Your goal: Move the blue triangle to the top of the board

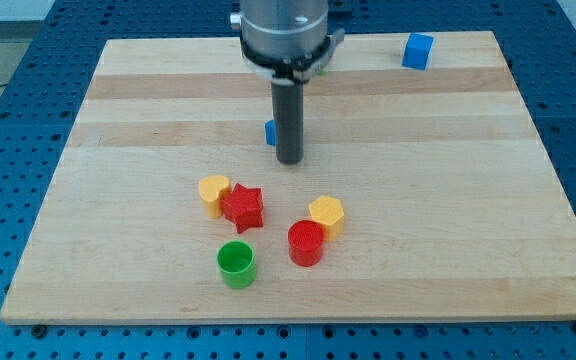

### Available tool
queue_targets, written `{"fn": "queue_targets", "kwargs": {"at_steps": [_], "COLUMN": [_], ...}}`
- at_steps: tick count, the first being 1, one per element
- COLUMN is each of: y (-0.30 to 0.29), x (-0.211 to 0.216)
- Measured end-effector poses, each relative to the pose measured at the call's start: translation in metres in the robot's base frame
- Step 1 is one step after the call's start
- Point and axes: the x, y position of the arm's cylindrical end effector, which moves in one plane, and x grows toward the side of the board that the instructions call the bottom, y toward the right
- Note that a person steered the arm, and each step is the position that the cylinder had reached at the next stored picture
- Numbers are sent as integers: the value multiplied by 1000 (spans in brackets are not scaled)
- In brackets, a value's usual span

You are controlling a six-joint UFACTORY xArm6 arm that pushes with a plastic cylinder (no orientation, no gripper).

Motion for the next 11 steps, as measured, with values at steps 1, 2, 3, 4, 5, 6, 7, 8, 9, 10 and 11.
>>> {"fn": "queue_targets", "kwargs": {"at_steps": [1,2,3,4,5,6,7,8,9,10,11], "y": [-17,-28,4,23,19,-61,-106,-112,-175,-186,-135], "x": [-54,-81,-50,-67,-93,-114,-132,-83,-106,-133,-142]}}
